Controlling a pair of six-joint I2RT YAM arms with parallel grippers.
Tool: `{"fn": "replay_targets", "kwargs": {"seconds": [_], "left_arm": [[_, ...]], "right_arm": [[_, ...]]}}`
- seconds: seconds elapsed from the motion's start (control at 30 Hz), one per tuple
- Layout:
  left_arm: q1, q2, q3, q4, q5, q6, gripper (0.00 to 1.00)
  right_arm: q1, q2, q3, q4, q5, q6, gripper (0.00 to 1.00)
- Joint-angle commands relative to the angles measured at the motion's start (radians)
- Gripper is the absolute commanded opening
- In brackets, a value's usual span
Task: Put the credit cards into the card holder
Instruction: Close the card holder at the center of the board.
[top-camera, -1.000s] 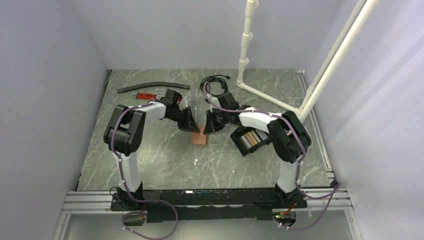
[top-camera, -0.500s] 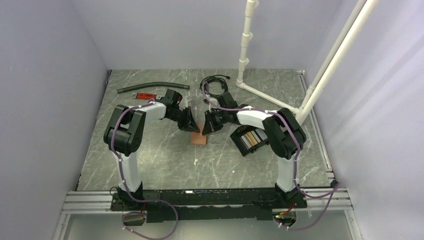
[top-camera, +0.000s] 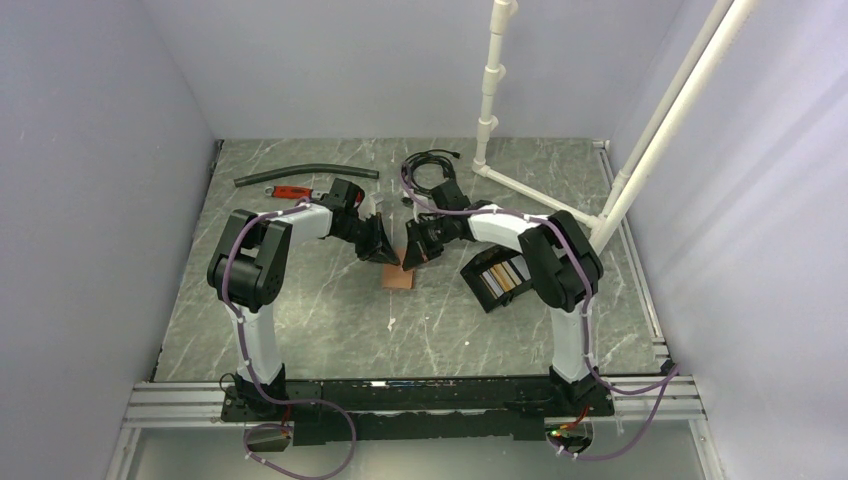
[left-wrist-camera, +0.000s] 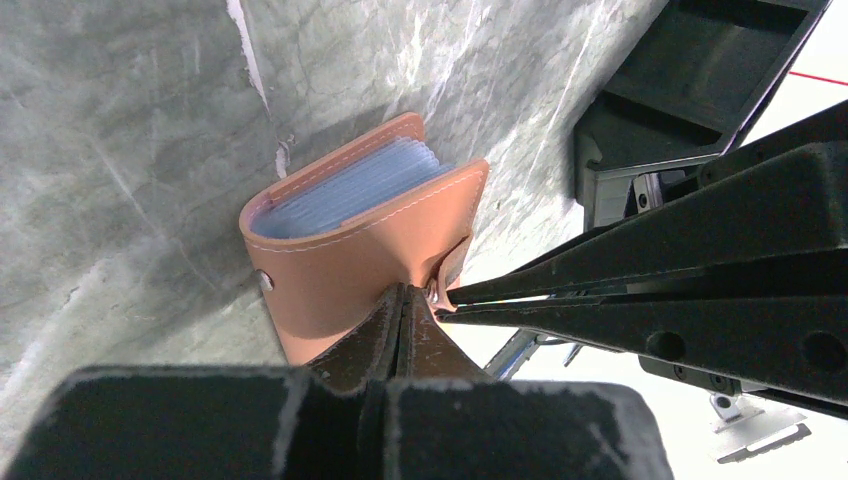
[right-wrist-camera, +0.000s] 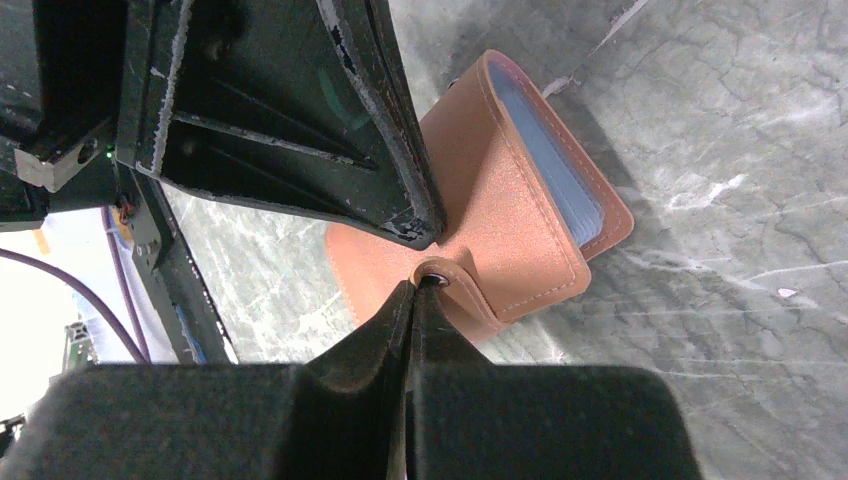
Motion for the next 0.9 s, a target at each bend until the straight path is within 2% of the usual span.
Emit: {"fn": "replay_targets", "kwargs": {"seconds": [0.0,0.37,0.67,0.87], "left_arm": [[-0.029,0.057,-0.017,-0.061,-0.117,0.037,0.0],[-0.036,0.064,-0.019,-0.057,-0.113,0.031,0.0],[-0.037,0.068,-0.023,-0.051,-0.103,0.024,0.0],[-0.037,0.066,-0.024,-0.048,-0.1,0.021,0.0]], "right_arm": [[0.021,0.047,0.075,-0.032,-0.069,-0.061,0.0],[0.043,0.167,0.236,-0.278,-0.018,-0.151,0.0],[0.066,0.289,0.332,-0.438,0.124,-0.087,0.0],[0.096,0.369,0.415,-0.547,0.273,0.008,0.0]]}}
